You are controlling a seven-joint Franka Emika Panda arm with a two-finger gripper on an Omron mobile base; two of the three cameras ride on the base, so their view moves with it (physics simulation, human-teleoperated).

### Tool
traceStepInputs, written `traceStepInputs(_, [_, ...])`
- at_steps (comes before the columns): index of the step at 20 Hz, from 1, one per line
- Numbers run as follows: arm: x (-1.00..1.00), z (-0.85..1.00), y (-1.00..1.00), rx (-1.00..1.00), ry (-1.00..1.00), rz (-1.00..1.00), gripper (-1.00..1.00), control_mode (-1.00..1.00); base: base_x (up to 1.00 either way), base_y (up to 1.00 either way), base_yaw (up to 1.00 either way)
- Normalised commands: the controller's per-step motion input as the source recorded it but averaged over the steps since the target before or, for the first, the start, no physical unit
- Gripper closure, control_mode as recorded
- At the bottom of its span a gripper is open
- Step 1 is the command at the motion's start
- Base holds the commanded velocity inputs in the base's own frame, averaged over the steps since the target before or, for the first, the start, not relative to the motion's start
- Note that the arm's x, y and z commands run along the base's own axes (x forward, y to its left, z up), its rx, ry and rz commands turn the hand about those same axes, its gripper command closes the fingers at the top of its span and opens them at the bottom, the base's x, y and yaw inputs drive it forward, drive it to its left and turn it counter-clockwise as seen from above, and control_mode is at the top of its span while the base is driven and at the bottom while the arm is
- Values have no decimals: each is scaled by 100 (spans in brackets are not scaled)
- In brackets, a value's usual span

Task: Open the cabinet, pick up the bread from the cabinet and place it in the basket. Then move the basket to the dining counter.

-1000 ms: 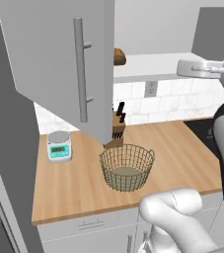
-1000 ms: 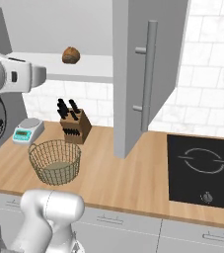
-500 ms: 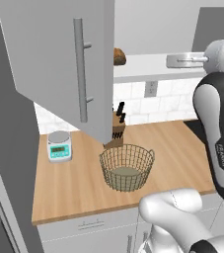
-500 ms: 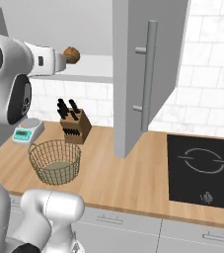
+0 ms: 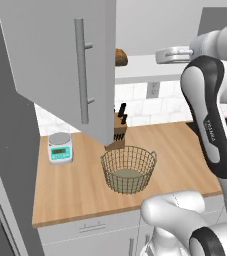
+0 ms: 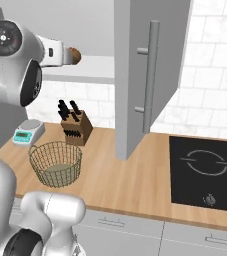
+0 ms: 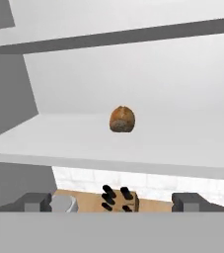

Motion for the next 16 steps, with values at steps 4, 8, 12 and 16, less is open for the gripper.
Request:
traceStepInputs(4, [35, -15, 26, -4, 10, 0, -100, -100, 0, 0, 0])
traceStepInputs(8, [44, -5, 4, 0, 0, 0, -100, -100, 0, 0, 0])
traceStepInputs(12, [52, -5, 4, 0, 0, 0, -100, -100, 0, 0, 0])
traceStepInputs(16, [35, -11, 16, 0, 0, 0, -100, -100, 0, 0, 0])
